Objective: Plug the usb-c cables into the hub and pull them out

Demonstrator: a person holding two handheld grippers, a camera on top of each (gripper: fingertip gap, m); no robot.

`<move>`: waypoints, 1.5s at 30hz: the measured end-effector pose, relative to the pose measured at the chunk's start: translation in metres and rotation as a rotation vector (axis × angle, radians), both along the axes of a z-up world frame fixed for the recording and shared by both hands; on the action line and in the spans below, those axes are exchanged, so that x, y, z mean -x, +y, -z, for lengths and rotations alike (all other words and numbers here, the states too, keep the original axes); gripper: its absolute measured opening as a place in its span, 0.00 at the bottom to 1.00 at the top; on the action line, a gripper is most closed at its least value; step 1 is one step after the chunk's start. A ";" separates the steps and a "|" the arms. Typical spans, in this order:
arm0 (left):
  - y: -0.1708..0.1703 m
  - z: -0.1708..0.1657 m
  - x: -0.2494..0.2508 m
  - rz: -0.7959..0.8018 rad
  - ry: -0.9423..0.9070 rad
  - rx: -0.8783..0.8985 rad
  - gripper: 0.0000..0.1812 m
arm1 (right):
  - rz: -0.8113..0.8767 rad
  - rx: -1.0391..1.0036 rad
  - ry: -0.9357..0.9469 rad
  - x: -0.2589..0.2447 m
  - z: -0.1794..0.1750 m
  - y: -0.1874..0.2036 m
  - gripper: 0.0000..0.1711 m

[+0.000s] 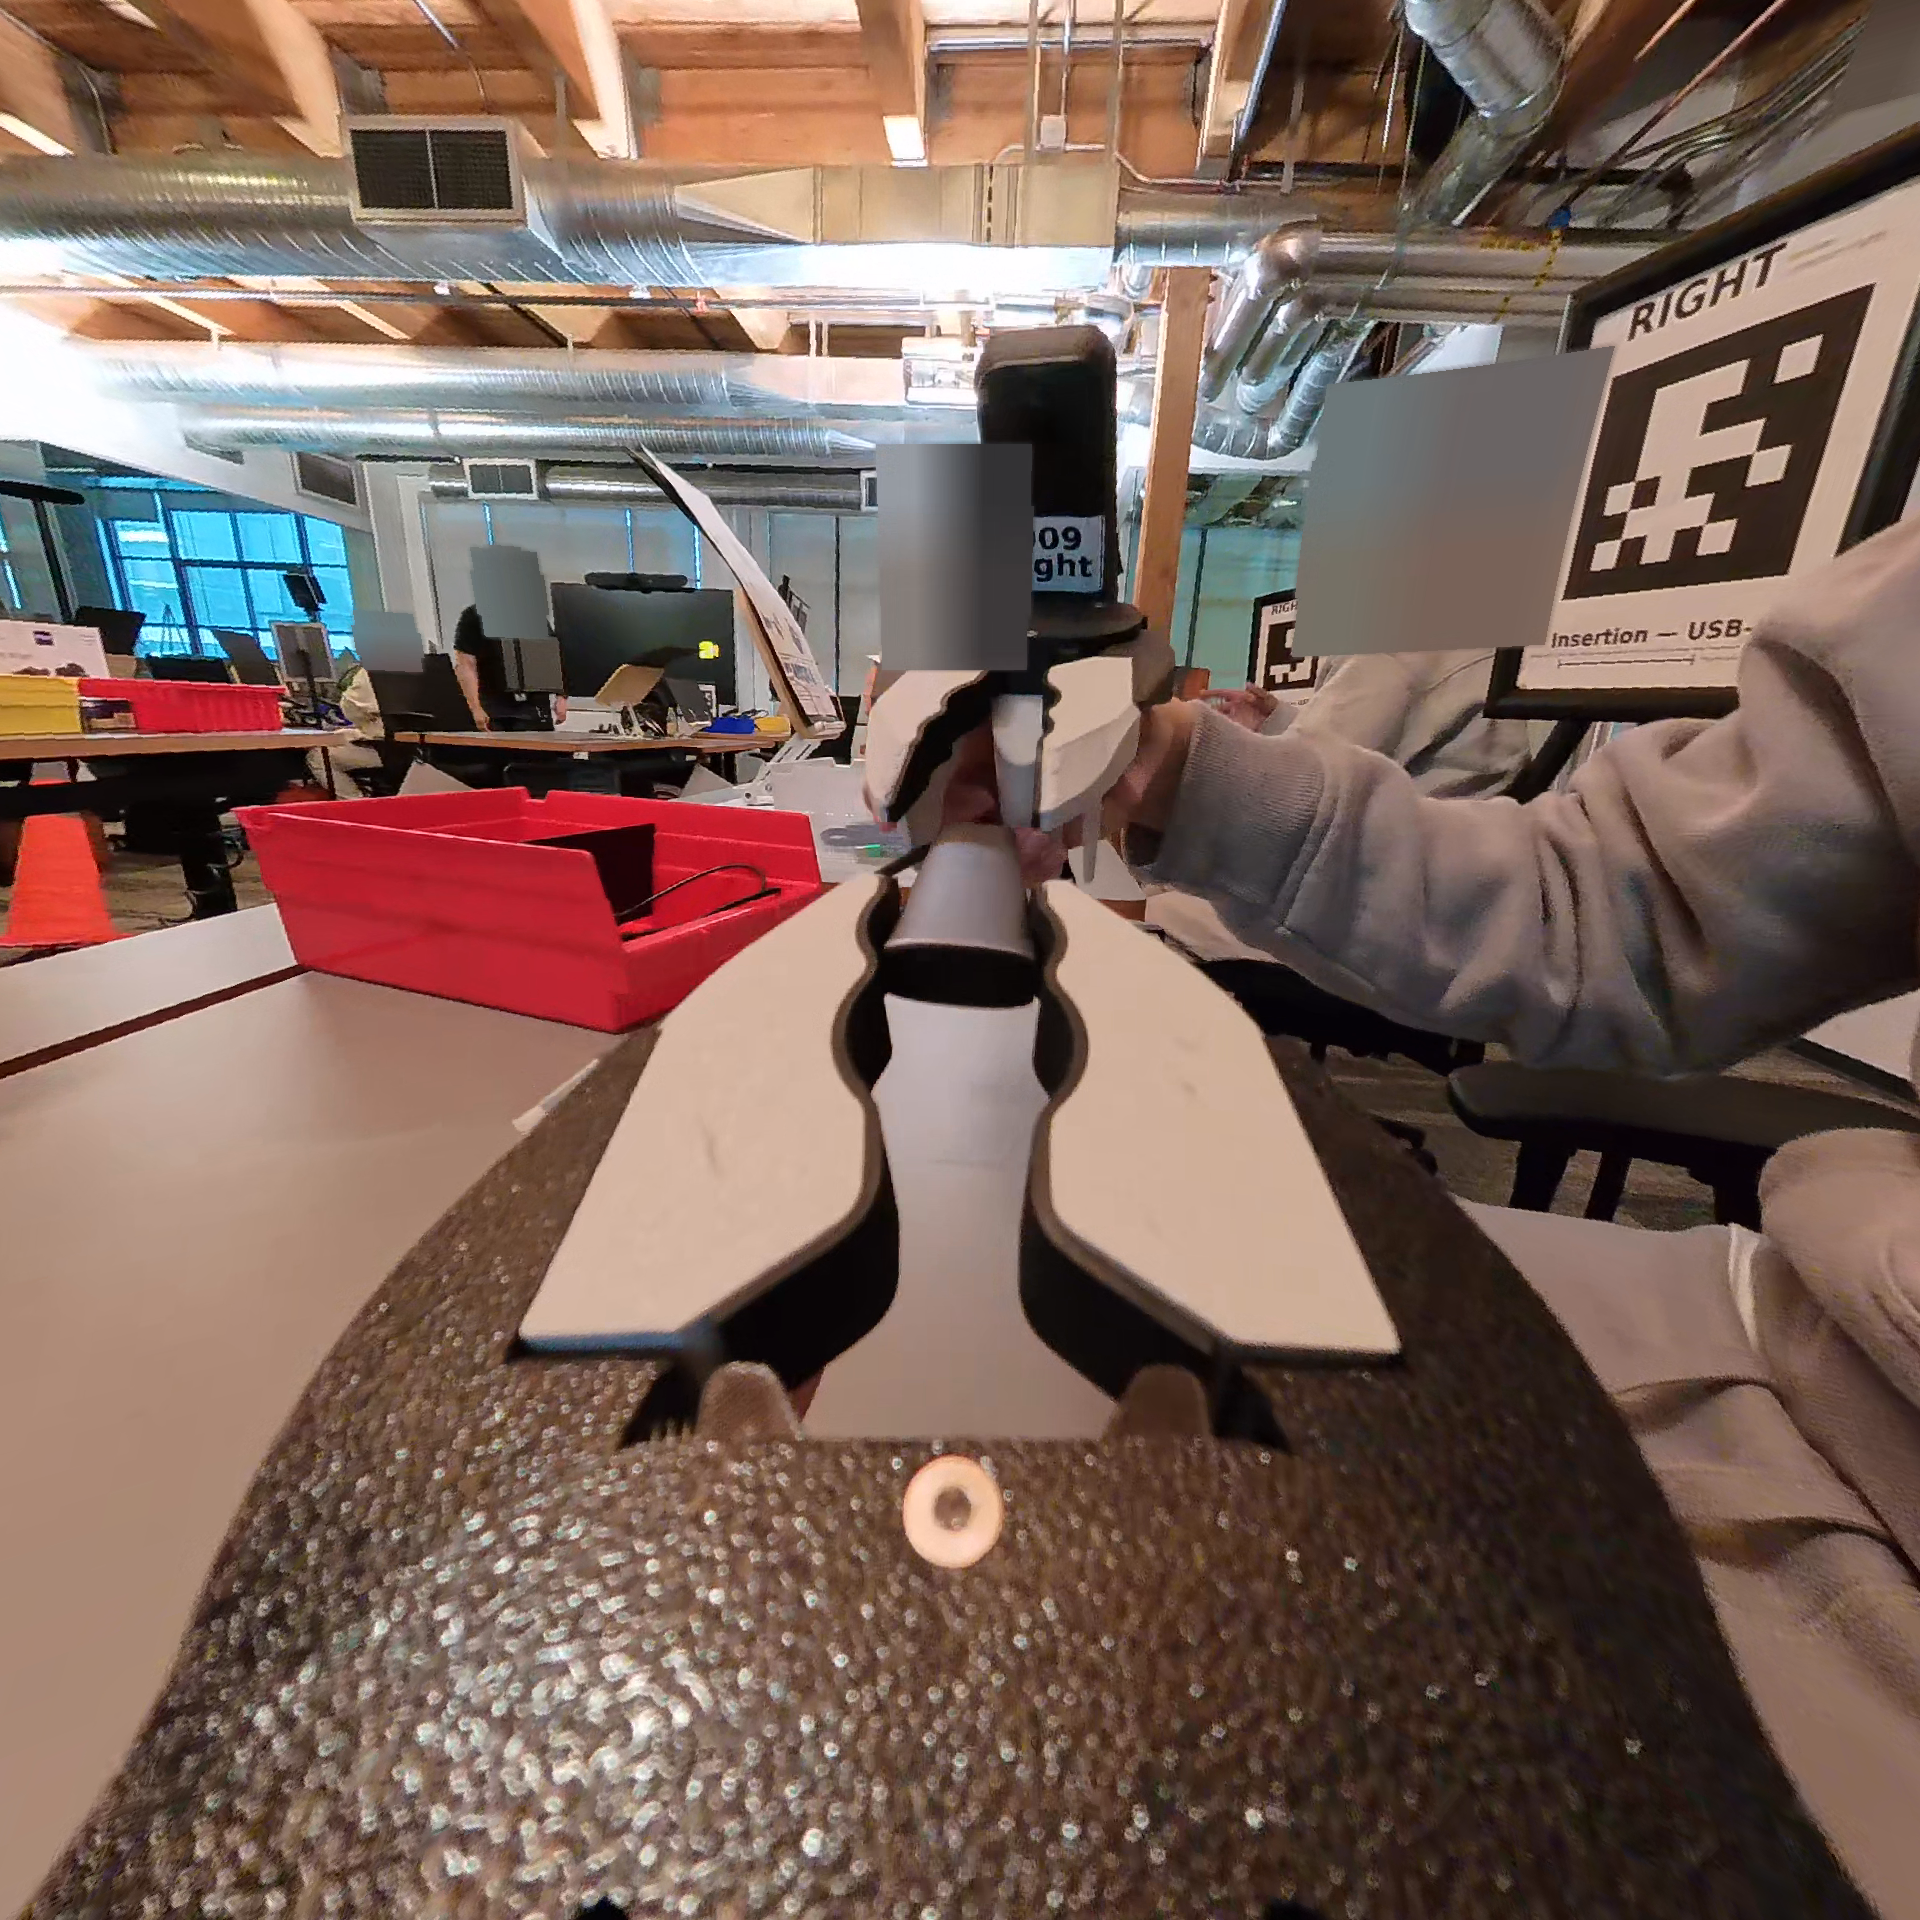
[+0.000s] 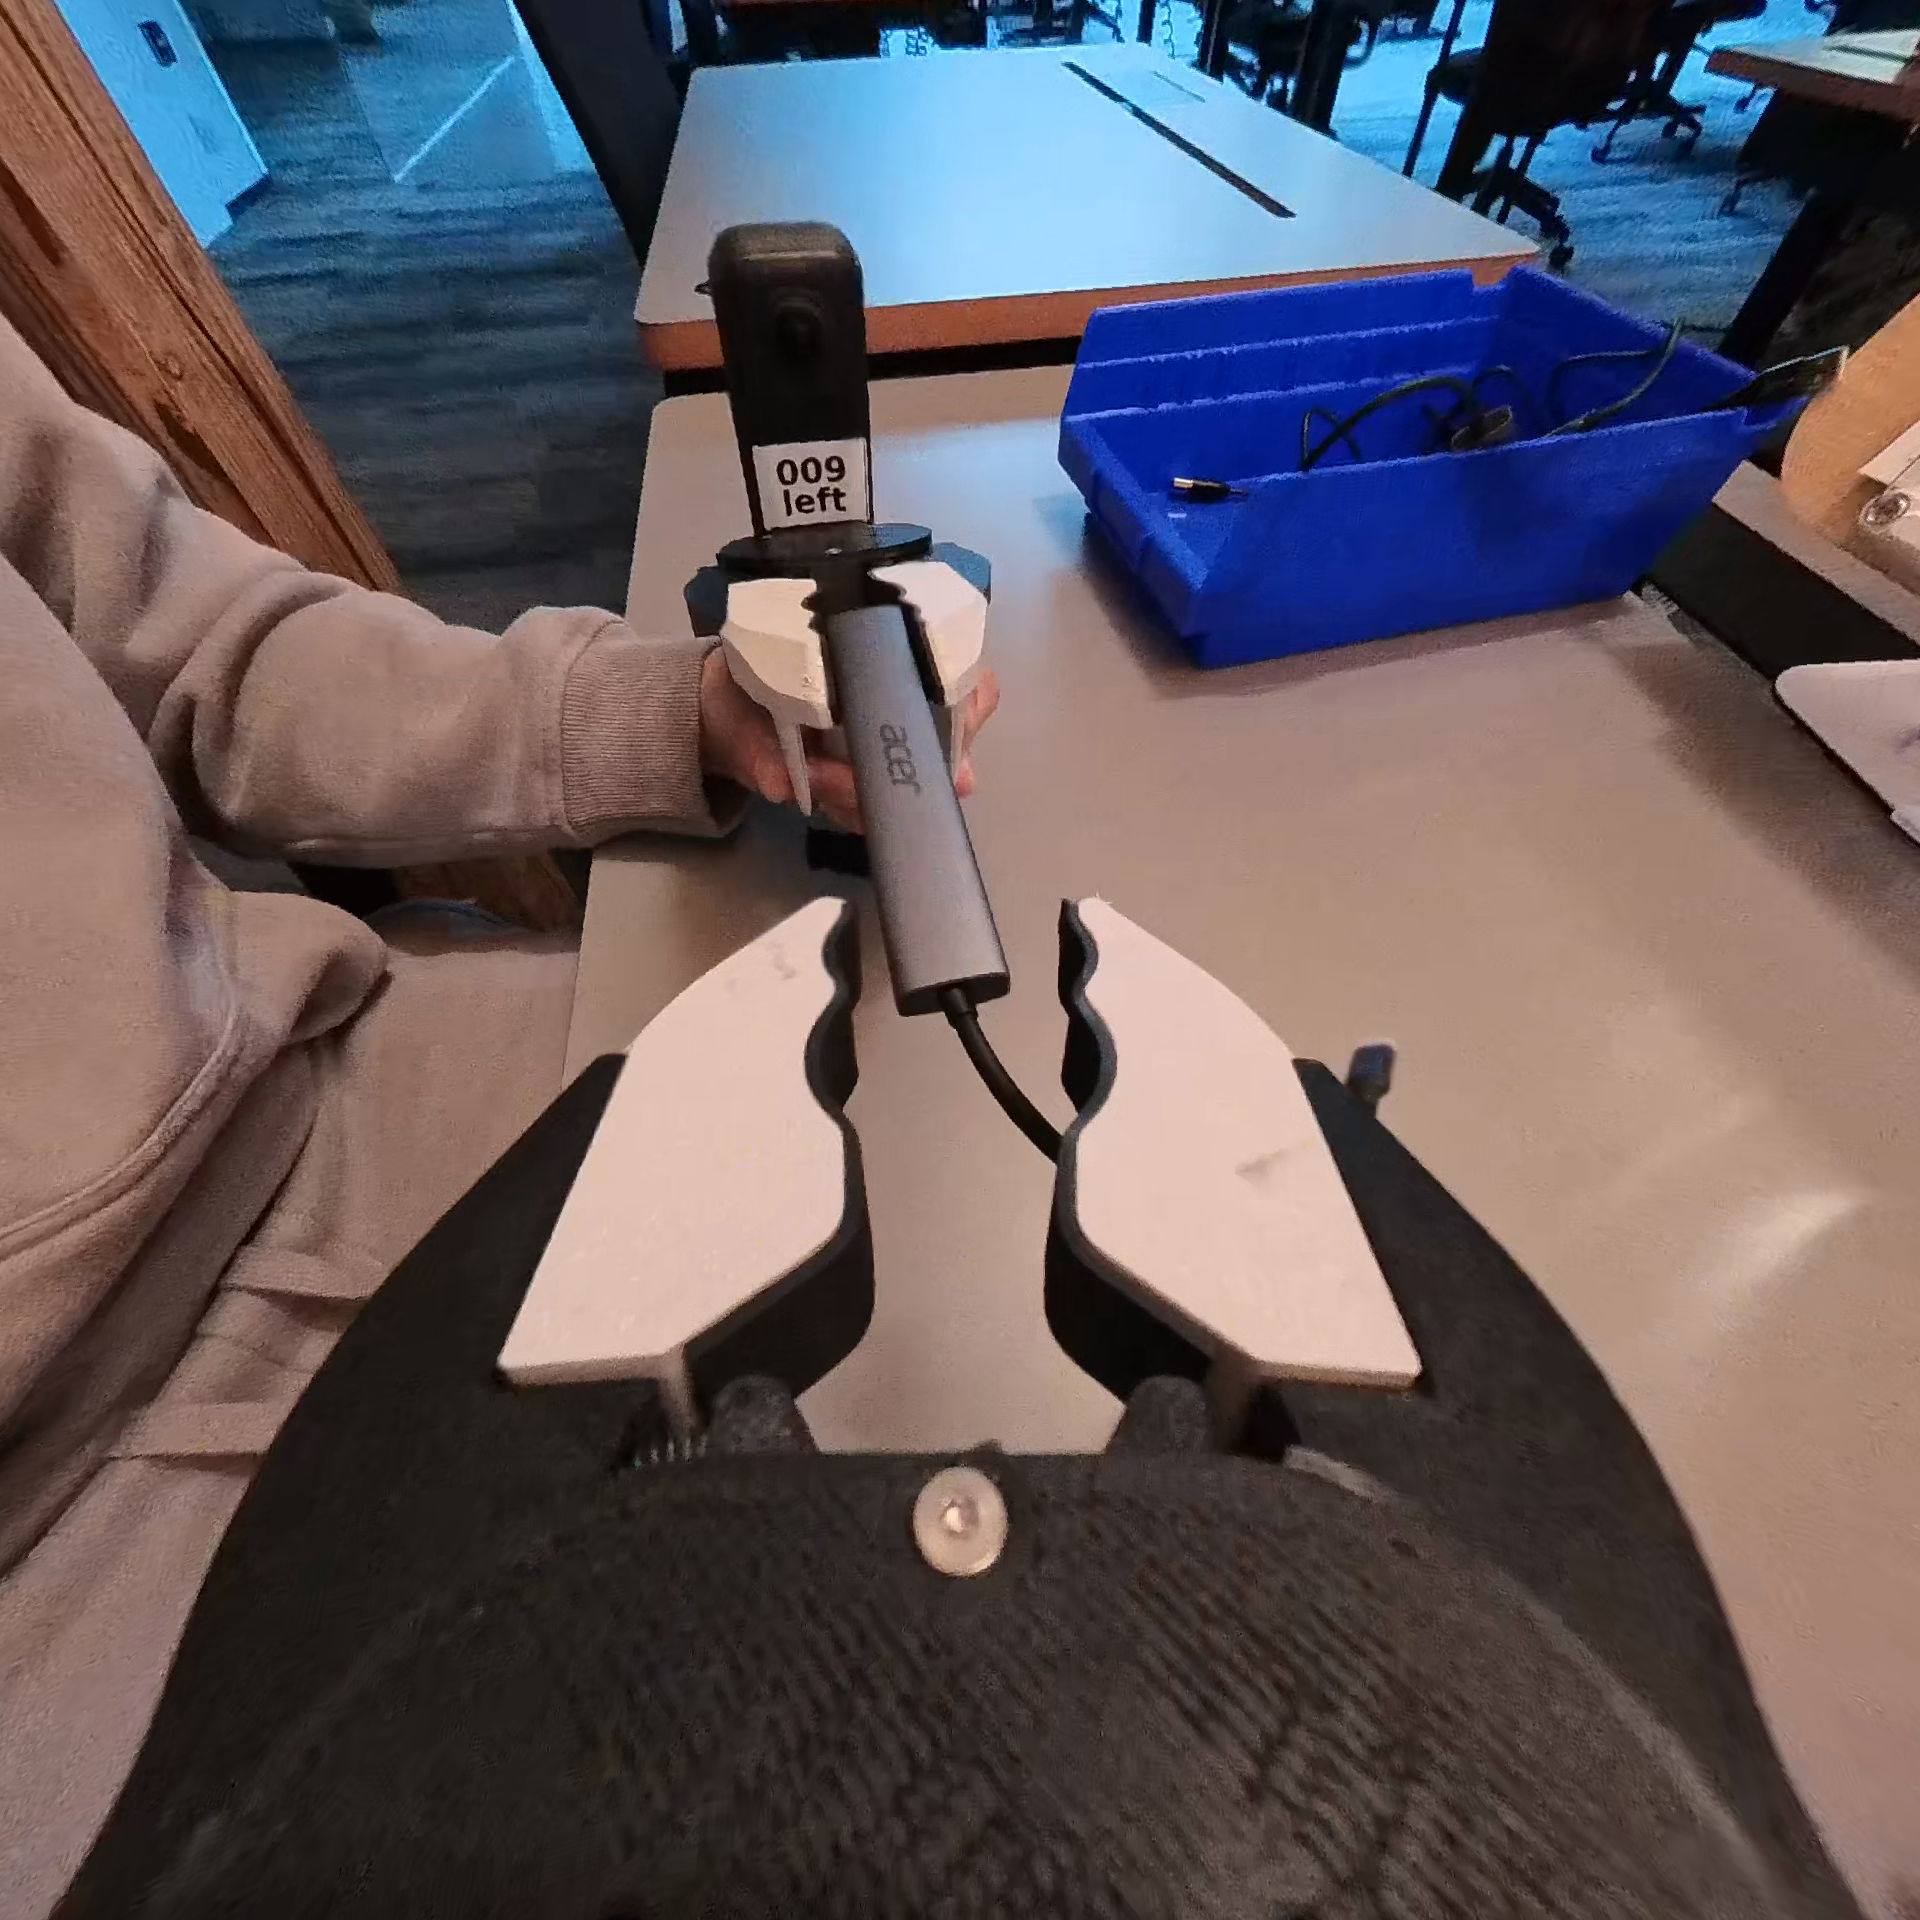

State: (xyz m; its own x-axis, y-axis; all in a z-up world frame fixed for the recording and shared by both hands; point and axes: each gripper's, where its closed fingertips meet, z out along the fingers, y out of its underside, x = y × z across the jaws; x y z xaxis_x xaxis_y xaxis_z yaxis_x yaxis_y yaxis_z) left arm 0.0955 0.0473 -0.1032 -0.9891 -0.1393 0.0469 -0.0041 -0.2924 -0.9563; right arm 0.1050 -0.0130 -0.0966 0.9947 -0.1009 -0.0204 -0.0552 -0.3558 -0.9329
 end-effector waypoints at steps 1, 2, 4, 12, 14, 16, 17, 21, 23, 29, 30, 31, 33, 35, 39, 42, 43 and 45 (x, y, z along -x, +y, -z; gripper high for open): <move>0.000 0.000 0.000 -0.001 -0.003 -0.004 0.13 | 0.003 0.007 0.001 0.000 0.002 0.000 0.21; -0.001 0.001 0.000 -0.006 -0.006 -0.007 0.13 | 0.002 0.019 -0.004 0.000 0.005 0.000 0.22; -0.002 0.001 0.000 -0.009 -0.011 -0.013 0.13 | 0.010 0.061 -0.030 0.000 0.011 0.001 0.22; -0.002 0.002 0.000 -0.007 -0.015 -0.015 0.13 | -0.021 0.144 -0.056 0.004 0.021 0.005 0.14; -0.001 0.001 -0.001 -0.012 -0.014 -0.010 0.13 | -0.028 0.147 -0.063 0.004 0.019 0.005 0.13; -0.001 -0.001 -0.002 -0.013 0.005 0.007 0.13 | -0.031 0.141 -0.081 0.003 0.015 0.005 0.13; -0.001 -0.002 -0.004 -0.029 0.018 0.013 0.13 | -0.028 0.137 -0.102 0.001 0.012 0.005 0.13; 0.005 -0.006 -0.021 -0.227 0.002 0.007 0.39 | 0.116 0.188 -0.237 -0.031 -0.013 -0.020 0.13; 0.001 -0.002 -0.022 -0.257 -0.019 -0.056 0.44 | 0.271 0.224 -0.335 -0.068 -0.037 -0.052 0.13; -0.020 0.015 -0.017 -0.214 -0.003 -0.113 0.43 | 0.618 0.408 -0.548 -0.186 -0.091 -0.169 0.13; -0.021 0.016 -0.017 -0.212 0.001 -0.113 0.42 | 0.623 0.446 -0.546 -0.202 -0.088 -0.184 0.13; -0.021 0.016 -0.018 -0.214 0.001 -0.113 0.42 | 0.634 0.491 -0.533 -0.218 -0.082 -0.200 0.13; -0.020 0.015 -0.018 -0.216 0.006 -0.104 0.41 | 0.674 0.602 -0.500 -0.247 -0.066 -0.229 0.13; -0.017 0.014 -0.020 -0.223 0.013 -0.088 0.39 | 0.709 0.748 -0.487 -0.271 -0.046 -0.256 0.13; -0.012 0.013 -0.023 -0.236 0.030 -0.071 0.37 | 0.680 0.969 -0.466 -0.301 -0.010 -0.285 0.13; -0.011 0.013 -0.023 -0.241 0.034 -0.063 0.35 | 0.595 1.040 -0.460 -0.314 0.008 -0.289 0.13; -0.011 0.014 -0.023 -0.241 0.033 -0.064 0.35 | 0.571 1.024 -0.461 -0.319 0.011 -0.286 0.13; -0.012 0.014 -0.024 -0.241 0.034 -0.067 0.35 | 0.526 0.976 -0.416 -0.326 0.020 -0.277 0.13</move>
State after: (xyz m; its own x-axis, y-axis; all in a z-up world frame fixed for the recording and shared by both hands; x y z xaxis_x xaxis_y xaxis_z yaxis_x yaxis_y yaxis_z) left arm 0.1190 0.0358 -0.1176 -0.9252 -0.3744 0.0619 0.0257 -0.2244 -0.9742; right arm 0.4312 -0.2898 -0.1163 0.7381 -0.2934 0.6075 -0.1644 -0.9516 -0.2598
